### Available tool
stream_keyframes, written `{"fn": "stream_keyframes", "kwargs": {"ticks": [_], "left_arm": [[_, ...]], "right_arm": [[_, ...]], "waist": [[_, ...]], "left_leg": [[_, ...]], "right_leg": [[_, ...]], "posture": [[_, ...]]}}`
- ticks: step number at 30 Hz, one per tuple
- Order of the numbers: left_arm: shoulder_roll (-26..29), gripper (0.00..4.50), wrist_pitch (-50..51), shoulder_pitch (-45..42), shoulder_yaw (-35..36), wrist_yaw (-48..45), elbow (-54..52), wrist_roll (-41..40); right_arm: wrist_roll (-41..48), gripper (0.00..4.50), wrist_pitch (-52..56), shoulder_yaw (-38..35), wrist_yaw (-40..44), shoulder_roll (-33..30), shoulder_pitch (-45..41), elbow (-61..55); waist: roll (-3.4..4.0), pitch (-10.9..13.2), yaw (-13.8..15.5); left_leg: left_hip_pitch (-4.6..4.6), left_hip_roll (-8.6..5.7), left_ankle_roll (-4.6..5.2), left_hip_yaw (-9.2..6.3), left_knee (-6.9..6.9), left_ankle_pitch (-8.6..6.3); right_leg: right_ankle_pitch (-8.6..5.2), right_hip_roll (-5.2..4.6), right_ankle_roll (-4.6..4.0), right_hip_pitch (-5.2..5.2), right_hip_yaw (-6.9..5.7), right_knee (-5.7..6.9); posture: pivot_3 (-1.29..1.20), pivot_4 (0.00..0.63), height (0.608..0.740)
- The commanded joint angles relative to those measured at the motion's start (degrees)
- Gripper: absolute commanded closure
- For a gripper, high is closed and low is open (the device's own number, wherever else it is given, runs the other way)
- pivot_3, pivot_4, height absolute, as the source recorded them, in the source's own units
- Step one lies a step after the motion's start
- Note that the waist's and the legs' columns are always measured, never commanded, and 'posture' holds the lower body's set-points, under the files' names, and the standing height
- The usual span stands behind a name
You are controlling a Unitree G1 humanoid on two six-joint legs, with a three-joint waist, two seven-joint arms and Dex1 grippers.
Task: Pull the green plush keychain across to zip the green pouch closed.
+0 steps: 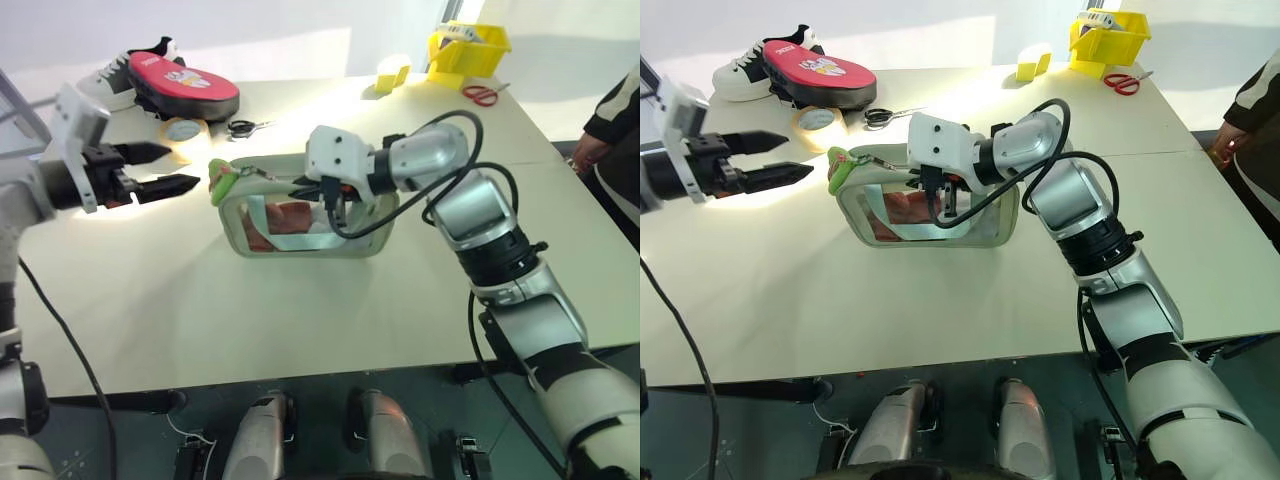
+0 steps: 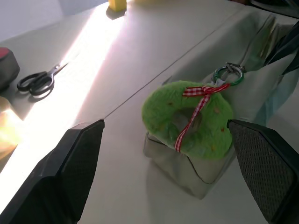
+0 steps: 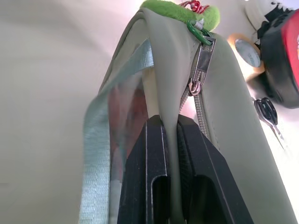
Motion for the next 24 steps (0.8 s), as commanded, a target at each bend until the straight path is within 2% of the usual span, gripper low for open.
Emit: {"fn": "stream_keyframes", "kwargs": {"ticks": [1, 17, 24], "left_arm": [[-0.6, 0.00, 0.0, 0.2, 0.1, 0.0, -4.0, -0.8], [-5.8, 0.00, -1.6, -1.6, -2.9, 1.8, -1.4, 2.0], [-4.8, 0.00, -0.5, -3.2, -2.0, 0.2, -0.6, 1.3]], "right_arm": [[0.6, 4.46, 1.2, -0.2, -1.3, 1.3, -0.4, -2.4], [0.7, 4.46, 2.9, -0.3, -2.8, 1.7, -0.6, -3.5], [0.5, 4.46, 3.1, 0.0, -3.0, 1.1, -0.2, -3.9]], "waist": [[-0.01, 0.0, -0.1], [-0.01, 0.0, 0.0], [-0.01, 0.0, 0.0]], "left_leg": [[0.00, 0.00, 0.00, 0.00, 0.00, 0.00], [0.01, 0.01, 0.02, 0.01, 0.00, 0.00], [0.00, 0.01, 0.02, 0.01, 0.00, -0.01]], "right_leg": [[0.00, 0.00, 0.00, -0.01, 0.00, 0.00], [0.00, 0.01, 0.00, -0.01, 0.00, 0.01], [0.00, 0.00, 0.00, 0.00, 0.00, 0.01]], "posture": [[0.00, 0.150, 0.740], [0.00, 0.150, 0.740], [0.00, 0.150, 0.740]]}}
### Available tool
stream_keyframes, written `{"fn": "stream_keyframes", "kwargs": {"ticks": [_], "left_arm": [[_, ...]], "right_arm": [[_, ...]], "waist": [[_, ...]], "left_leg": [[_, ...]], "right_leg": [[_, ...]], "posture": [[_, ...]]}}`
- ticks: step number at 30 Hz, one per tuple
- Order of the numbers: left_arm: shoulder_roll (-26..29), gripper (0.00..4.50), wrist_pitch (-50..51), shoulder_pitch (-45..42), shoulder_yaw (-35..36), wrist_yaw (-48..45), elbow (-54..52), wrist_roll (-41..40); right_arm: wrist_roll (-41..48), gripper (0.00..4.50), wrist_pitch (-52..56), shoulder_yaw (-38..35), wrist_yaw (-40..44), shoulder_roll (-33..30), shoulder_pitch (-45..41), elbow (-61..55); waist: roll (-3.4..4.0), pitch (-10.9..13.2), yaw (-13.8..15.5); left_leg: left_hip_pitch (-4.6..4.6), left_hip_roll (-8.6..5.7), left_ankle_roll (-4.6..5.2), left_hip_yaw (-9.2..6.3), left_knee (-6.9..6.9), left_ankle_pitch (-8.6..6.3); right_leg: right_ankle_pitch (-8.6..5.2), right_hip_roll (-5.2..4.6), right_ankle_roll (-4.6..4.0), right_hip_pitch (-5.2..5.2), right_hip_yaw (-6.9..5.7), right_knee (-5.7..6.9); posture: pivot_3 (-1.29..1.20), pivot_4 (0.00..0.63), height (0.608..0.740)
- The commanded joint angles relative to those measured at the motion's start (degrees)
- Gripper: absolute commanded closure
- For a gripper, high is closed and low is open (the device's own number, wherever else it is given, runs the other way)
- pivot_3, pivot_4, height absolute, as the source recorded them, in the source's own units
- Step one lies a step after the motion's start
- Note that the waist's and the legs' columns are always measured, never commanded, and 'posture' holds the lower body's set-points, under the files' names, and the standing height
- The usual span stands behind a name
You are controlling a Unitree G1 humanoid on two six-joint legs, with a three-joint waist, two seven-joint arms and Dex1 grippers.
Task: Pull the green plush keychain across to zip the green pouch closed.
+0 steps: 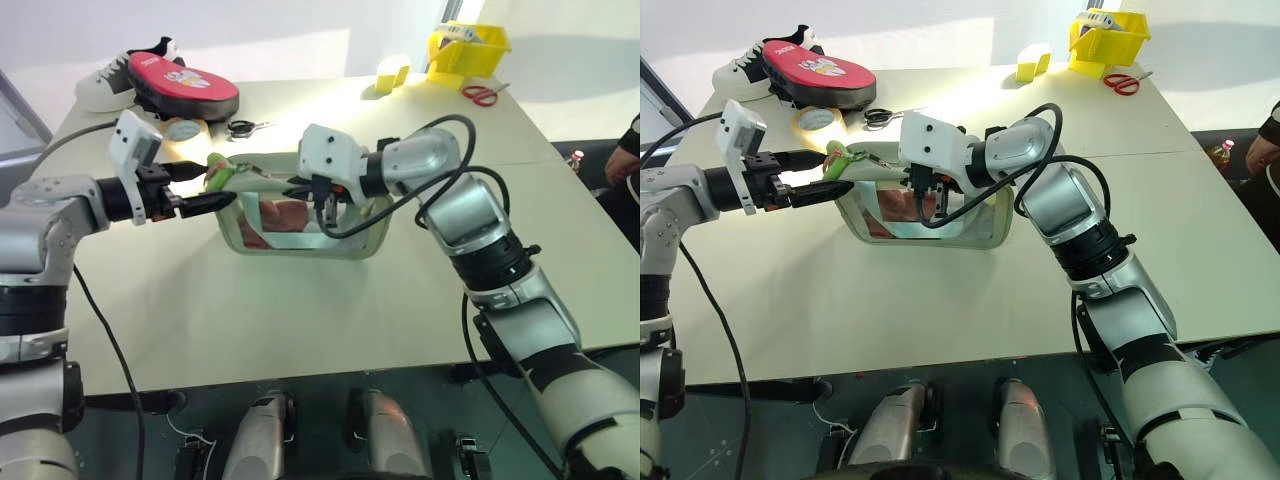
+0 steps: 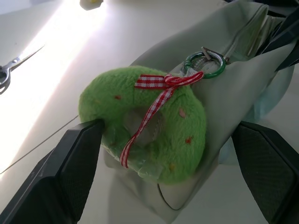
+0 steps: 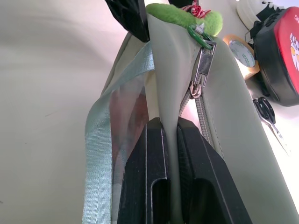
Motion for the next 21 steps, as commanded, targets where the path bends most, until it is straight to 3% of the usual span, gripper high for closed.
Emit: {"fn": "stream_keyframes", "kwargs": {"ticks": [1, 6, 15, 18, 21], "left_arm": [[2.3, 0.00, 0.7, -1.7, 1.9, -1.9, -1.1, -1.4], [4.4, 0.00, 2.1, -3.0, 3.4, -3.7, -0.3, -2.9], [0.6, 0.00, -0.2, -2.5, 1.8, -0.4, 2.0, -0.5], [0.6, 0.80, -0.8, -2.1, 1.3, -0.8, 2.2, 0.1], [0.7, 2.25, -1.5, -1.9, 0.6, -1.2, 2.2, 0.9]], "right_arm": [[0.6, 4.46, -0.2, -0.6, -0.3, -0.1, -0.3, -2.5], [0.5, 4.46, -0.3, -0.6, -0.3, -0.5, -0.3, -2.4], [0.4, 4.46, -0.6, -0.4, -0.3, -0.4, -0.4, -2.4], [0.4, 4.50, -0.5, -0.5, -0.3, -0.5, -0.4, -2.7], [0.5, 4.50, -0.3, -0.5, -0.2, -0.7, -0.3, -3.0]], "waist": [[0.00, 0.0, 0.0], [0.00, 0.0, 0.1], [-0.01, 0.0, 0.0], [-0.01, 0.0, 0.0], [-0.01, 0.0, 0.1]], "left_leg": [[0.00, 0.00, 0.00, 0.00, 0.00, 0.00], [0.00, 0.00, 0.03, -0.01, 0.00, -0.02], [0.00, -0.01, -0.02, -0.01, 0.01, 0.02], [0.00, -0.01, -0.01, 0.00, 0.01, 0.01], [0.00, -0.01, 0.04, -0.01, 0.01, -0.02]], "right_leg": [[0.00, 0.00, 0.00, 0.00, 0.00, 0.00], [0.00, 0.00, 0.00, -0.01, 0.00, 0.00], [0.00, -0.01, 0.00, 0.02, 0.00, 0.01], [0.00, 0.00, 0.00, 0.02, 0.00, 0.00], [0.00, -0.01, 0.00, 0.02, 0.00, 0.00]], "posture": [[0.00, 0.150, 0.740], [0.00, 0.150, 0.740], [0.00, 0.150, 0.740], [0.00, 0.150, 0.740], [0.00, 0.150, 0.740]]}}
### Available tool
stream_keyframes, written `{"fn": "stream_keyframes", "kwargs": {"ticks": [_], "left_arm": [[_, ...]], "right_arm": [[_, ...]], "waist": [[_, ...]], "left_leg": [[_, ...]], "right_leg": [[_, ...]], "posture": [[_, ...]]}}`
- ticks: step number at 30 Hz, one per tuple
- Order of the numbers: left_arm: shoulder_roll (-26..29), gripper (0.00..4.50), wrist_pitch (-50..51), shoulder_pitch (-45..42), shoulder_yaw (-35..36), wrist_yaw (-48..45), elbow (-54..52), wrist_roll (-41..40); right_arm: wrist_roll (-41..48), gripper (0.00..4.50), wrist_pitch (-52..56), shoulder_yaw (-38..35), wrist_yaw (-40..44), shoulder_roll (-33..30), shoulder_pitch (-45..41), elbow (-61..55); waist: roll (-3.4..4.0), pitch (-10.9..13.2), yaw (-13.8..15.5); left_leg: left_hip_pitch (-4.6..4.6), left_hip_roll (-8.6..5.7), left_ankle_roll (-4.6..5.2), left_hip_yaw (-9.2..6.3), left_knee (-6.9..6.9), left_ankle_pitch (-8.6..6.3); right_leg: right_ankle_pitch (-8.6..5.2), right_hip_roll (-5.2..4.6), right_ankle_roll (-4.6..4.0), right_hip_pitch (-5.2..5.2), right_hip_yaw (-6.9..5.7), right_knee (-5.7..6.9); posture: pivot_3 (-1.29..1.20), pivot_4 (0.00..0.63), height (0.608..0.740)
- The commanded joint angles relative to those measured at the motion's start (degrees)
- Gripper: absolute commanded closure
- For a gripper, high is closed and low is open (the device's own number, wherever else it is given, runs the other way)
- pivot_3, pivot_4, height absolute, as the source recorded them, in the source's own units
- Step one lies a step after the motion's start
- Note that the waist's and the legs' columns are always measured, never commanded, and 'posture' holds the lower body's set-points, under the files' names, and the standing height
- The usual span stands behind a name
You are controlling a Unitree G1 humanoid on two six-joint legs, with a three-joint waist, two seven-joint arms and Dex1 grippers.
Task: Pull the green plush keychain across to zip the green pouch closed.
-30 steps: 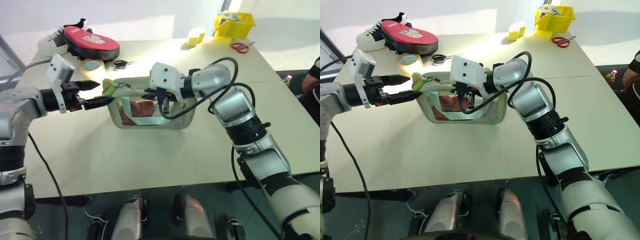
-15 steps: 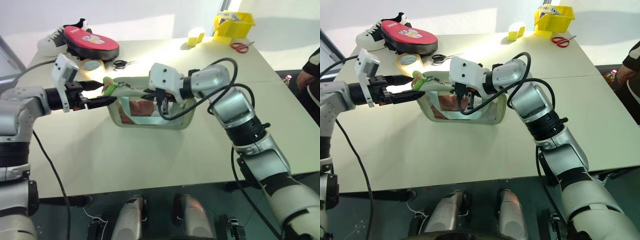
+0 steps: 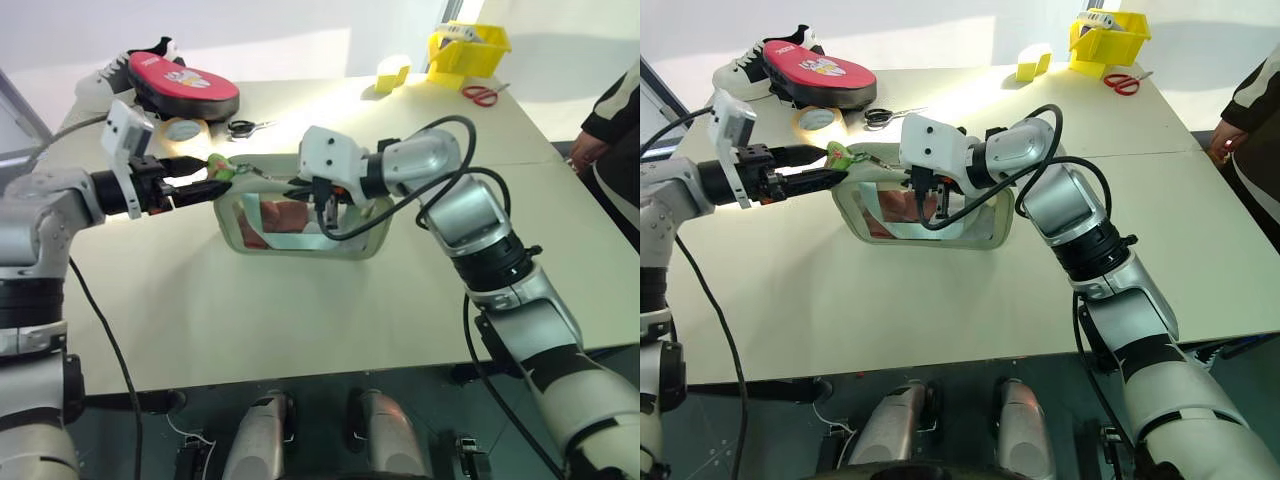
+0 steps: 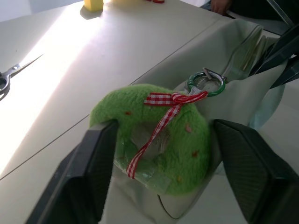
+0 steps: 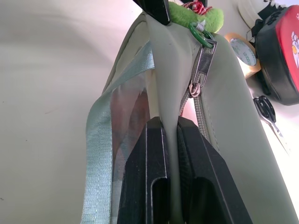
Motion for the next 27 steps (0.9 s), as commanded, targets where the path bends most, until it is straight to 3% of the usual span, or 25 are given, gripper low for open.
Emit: {"fn": "stream_keyframes", "kwargs": {"ticks": [1, 4, 12, 19, 22, 27], "left_arm": [[0.7, 2.84, -1.5, -0.3, -0.2, -0.3, -0.2, 1.3], [0.3, 4.34, -1.9, -1.3, -0.1, -0.3, 0.5, 1.6], [-1.3, 4.43, -1.4, -7.1, -0.5, -0.8, -3.7, -0.2], [-0.8, 4.43, -6.8, -3.0, -10.4, -3.7, -13.3, 6.2], [-1.1, 3.56, -8.8, -4.0, -10.1, -2.5, -10.9, 8.1], [1.0, 1.04, -8.2, -6.5, -9.1, -2.9, -9.9, 8.8]], "right_arm": [[0.5, 4.50, -0.2, -0.8, -0.2, -0.4, -0.4, -2.8], [0.5, 4.50, -0.1, -0.8, -0.2, -0.5, -0.3, -3.0], [0.3, 4.50, -0.5, -0.7, -0.5, -0.4, -0.2, -2.7], [0.1, 4.50, -1.3, -0.5, -0.8, 0.1, -0.6, -2.0], [0.0, 4.50, -1.5, -0.5, -1.0, 0.0, -0.8, -1.8], [0.0, 4.50, -1.4, -0.5, -1.2, 0.0, -0.9, -1.8]], "waist": [[0.00, 0.0, 0.0], [0.00, 0.0, 0.0], [-0.01, 0.0, 0.1], [0.00, 0.0, -0.1], [0.00, 0.0, -0.1], [0.00, 0.0, -0.1]], "left_leg": [[0.00, 0.00, 0.00, 0.00, 0.00, 0.00], [0.00, 0.00, 0.00, -0.01, 0.00, 0.00], [-0.01, 0.00, 0.00, -0.01, 0.01, 0.00], [0.02, 0.00, -0.02, 0.01, 0.00, 0.01], [0.02, 0.03, 0.00, 0.01, 0.00, 0.00], [0.03, 0.02, 0.08, 0.01, 0.00, -0.05]], "right_leg": [[0.00, 0.00, 0.00, 0.00, 0.00, 0.00], [0.00, 0.00, 0.00, -0.01, 0.00, 0.00], [0.00, 0.00, 0.00, 0.00, 0.00, 0.00], [0.00, 0.00, 0.00, 0.00, 0.01, 0.01], [0.00, 0.03, -0.01, -0.01, 0.00, 0.02], [0.00, 0.02, 0.00, 0.01, 0.01, 0.01]], "posture": [[0.00, 0.150, 0.740], [0.00, 0.150, 0.740], [0.00, 0.150, 0.740], [0.00, 0.150, 0.740], [0.00, 0.150, 0.740], [0.00, 0.150, 0.740]]}}
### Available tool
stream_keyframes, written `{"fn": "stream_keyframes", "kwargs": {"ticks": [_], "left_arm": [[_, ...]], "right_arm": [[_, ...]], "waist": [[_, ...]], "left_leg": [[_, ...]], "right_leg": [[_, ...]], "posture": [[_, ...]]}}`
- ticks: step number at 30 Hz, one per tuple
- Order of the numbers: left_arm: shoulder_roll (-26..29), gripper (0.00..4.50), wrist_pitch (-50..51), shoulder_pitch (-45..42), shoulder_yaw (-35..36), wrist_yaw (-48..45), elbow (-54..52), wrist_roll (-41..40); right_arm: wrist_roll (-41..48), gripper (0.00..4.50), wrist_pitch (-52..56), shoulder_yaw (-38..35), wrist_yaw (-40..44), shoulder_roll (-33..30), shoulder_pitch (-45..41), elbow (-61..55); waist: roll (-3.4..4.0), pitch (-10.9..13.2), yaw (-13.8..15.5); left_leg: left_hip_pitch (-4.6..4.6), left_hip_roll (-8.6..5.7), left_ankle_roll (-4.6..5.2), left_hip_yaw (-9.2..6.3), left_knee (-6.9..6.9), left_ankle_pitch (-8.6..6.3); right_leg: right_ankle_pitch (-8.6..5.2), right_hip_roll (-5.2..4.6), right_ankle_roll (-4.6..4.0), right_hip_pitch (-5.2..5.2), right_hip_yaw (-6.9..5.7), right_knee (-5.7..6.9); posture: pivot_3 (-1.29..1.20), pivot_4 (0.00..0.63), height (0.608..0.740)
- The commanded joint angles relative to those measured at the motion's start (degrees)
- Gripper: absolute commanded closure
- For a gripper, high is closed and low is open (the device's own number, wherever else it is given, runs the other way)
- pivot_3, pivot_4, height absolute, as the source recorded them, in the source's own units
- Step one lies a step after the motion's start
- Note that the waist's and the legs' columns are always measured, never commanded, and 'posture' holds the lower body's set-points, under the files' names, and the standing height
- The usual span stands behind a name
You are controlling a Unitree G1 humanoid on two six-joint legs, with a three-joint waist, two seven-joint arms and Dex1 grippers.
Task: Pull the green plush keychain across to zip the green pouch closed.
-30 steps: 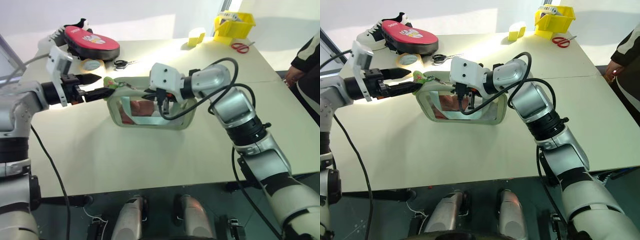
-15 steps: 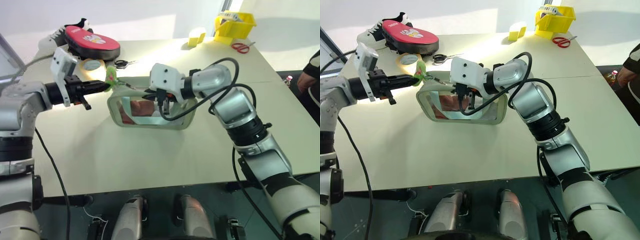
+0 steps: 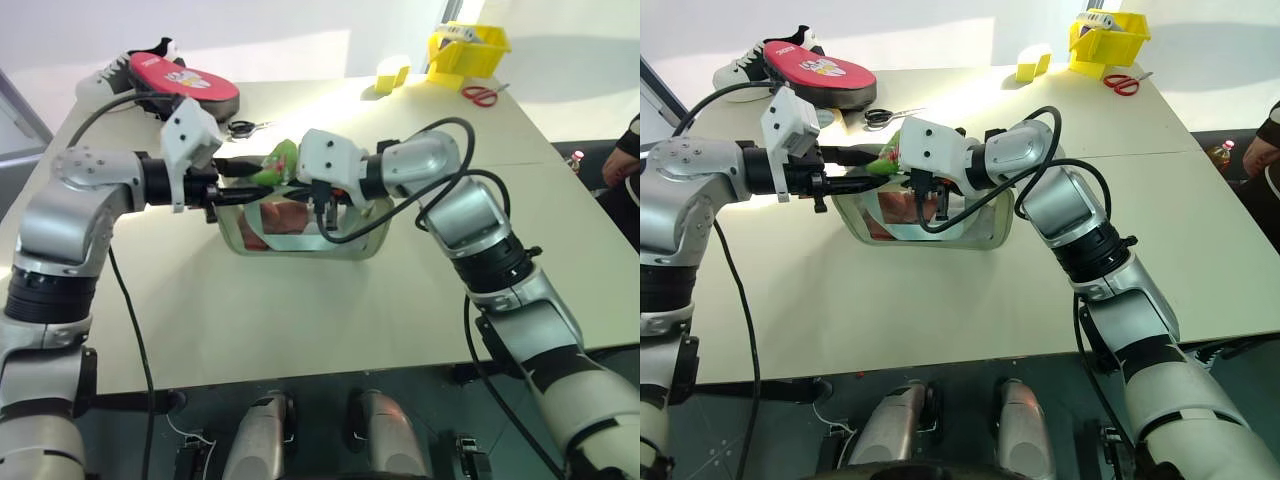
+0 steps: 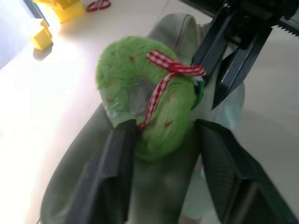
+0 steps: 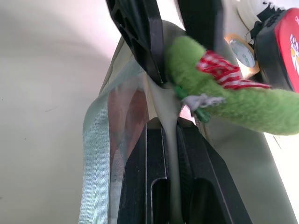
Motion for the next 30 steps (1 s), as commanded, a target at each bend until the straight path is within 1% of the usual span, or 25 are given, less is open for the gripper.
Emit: {"fn": "stream_keyframes", "kwargs": {"ticks": [1, 2, 5, 7, 10, 14, 16, 17, 18, 20, 21, 23, 24, 27, 30], "left_arm": [[3.4, 0.53, 0.9, -2.1, 1.5, -1.6, -0.7, 0.4], [4.5, 0.06, 1.2, -2.0, 1.7, -2.8, -1.2, -0.1], [9.5, 0.02, 1.6, -0.4, 3.2, -5.8, -1.5, -0.4], [11.5, 0.02, 0.5, 1.6, 3.1, -6.5, -1.0, 0.6], [11.2, 0.02, -3.7, 5.1, 1.9, -5.0, 0.4, 3.5], [7.7, 0.02, -5.2, 5.5, 1.4, -2.8, 3.2, 4.9], [6.3, 0.54, -5.9, 5.0, 1.4, -2.2, 4.3, 5.6], [5.5, 0.87, -5.7, 4.4, 1.7, -1.7, 5.1, 5.5], [4.9, 1.34, -5.8, 4.1, 1.7, -1.6, 5.6, 5.6], [4.1, 2.44, -6.4, 3.9, 1.4, -1.7, 6.5, 6.1], [3.8, 2.90, -6.7, 3.9, 1.3, -1.7, 6.8, 6.4], [3.3, 4.05, -6.6, 3.9, 1.3, -2.1, 6.8, 6.2], [3.2, 4.47, -6.6, 3.9, 1.3, -2.2, 6.8, 6.2], [3.3, 4.47, -6.9, 3.5, 1.2, -2.4, 7.4, 6.8], [3.6, 4.50, -5.9, 3.4, 1.3, -3.2, 6.9, 6.4]], "right_arm": [[0.2, 4.50, -0.9, -1.0, -0.6, 0.2, -1.2, -1.3], [0.2, 4.50, -1.0, -1.1, -0.6, 0.1, -1.2, -1.1], [0.2, 4.50, -1.3, -1.2, -0.7, 0.0, -1.3, -0.6], [0.2, 4.50, -1.5, -1.2, -0.7, 0.0, -1.3, -0.4], [0.2, 4.50, -1.6, -1.1, -0.8, 0.1, -1.4, -0.2], [0.3, 4.50, -1.5, -1.1, -1.0, 0.3, -1.6, -0.3], [0.3, 4.50, -1.5, -1.1, -0.9, 0.3, -1.7, -0.3], [0.3, 4.50, -1.5, -1.1, -0.9, 0.2, -1.7, -0.2], [0.3, 4.50, -1.5, -1.1, -0.9, 0.2, -1.8, -0.2], [0.2, 4.50, -1.4, -1.1, -0.9, 0.2, -1.8, -0.2], [0.2, 4.50, -1.3, -1.2, -1.0, 0.2, -1.8, -0.2], [0.2, 4.50, -1.1, -1.2, -1.2, 0.2, -1.8, -0.3], [0.3, 4.50, -1.1, -1.2, -1.2, 0.2, -1.7, -0.3], [0.3, 4.50, -0.8, -1.6, -1.5, 0.0, -1.8, -0.1], [1.2, 3.38, -0.4, -2.4, -0.8, -0.8, -2.0, -0.2]], "waist": [[0.00, 0.0, 0.0], [0.00, 0.0, 0.0], [0.01, 0.0, -0.2], [0.02, 0.0, -0.2], [0.02, 0.0, 0.2], [-0.02, 0.0, 0.2], [-0.02, 0.0, 0.0], [-0.02, 0.0, 0.0], [-0.02, 0.0, 0.0], [-0.02, 0.0, 0.0], [-0.02, 0.0, 0.1], [-0.02, 0.0, 0.1], [-0.02, 0.0, 0.1], [-0.02, 0.0, 0.1], [-0.02, 0.0, 0.1]], "left_leg": [[0.00, 0.00, 0.00, 0.00, 0.00, 0.00], [0.00, 0.00, 0.00, 0.00, 0.00, 0.00], [-0.01, 0.01, -0.01, 0.01, 0.00, 0.00], [-0.01, 0.01, 0.00, 0.01, -0.01, 0.00], [0.00, 0.00, 0.01, -0.01, -0.02, -0.02], [-0.02, -0.01, 0.01, -0.05, -0.01, -0.02], [-0.03, -0.01, 0.01, -0.02, -0.01, -0.02], [-0.03, 0.00, 0.01, -0.01, -0.01, -0.01], [-0.03, 0.00, -0.01, -0.01, -0.01, 0.00], [-0.03, 0.00, 0.01, -0.01, -0.01, -0.01], [-0.03, 0.00, 0.00, 0.00, -0.01, 0.00], [-0.03, 0.00, 0.01, 0.00, -0.01, 0.00], [-0.03, 0.00, 0.01, 0.00, -0.01, 0.00], [-0.03, 0.00, 0.01, -0.01, 0.00, -0.01], [-0.03, 0.00, 0.01, -0.01, 0.00, -0.01]], "right_leg": [[0.00, 0.00, 0.00, -0.01, 0.00, 0.00], [0.00, 0.00, 0.00, -0.02, 0.00, 0.00], [0.00, 0.00, 0.00, -0.03, 0.00, 0.00], [-0.01, 0.00, 0.00, -0.05, 0.00, 0.00], [-0.01, -0.02, -0.01, -0.01, 0.00, -0.01], [-0.01, -0.02, -0.01, 0.00, -0.02, -0.04], [-0.01, -0.02, -0.01, -0.04, -0.01, -0.03], [-0.01, -0.01, -0.01, -0.05, -0.01, -0.01], [-0.01, -0.01, -0.01, -0.05, -0.01, 0.00], [-0.01, 0.00, 0.00, -0.04, -0.01, 0.00], [-0.01, 0.00, 0.00, -0.04, -0.01, 0.00], [0.00, 0.00, 0.00, -0.04, -0.01, 0.00], [-0.01, 0.00, 0.00, -0.03, -0.01, 0.00], [0.00, 0.00, 0.00, -0.03, -0.01, 0.00], [0.00, 0.00, 0.00, -0.03, -0.01, 0.00]], "posture": [[0.00, 0.150, 0.740], [0.00, 0.150, 0.740], [0.00, 0.150, 0.740], [0.00, 0.150, 0.740], [0.00, 0.150, 0.740], [0.00, 0.150, 0.740], [0.00, 0.150, 0.740], [0.00, 0.150, 0.740], [0.00, 0.150, 0.740], [0.00, 0.150, 0.740], [0.00, 0.150, 0.740], [0.00, 0.150, 0.740], [0.00, 0.150, 0.740], [0.00, 0.150, 0.740], [0.00, 0.150, 0.740]]}}
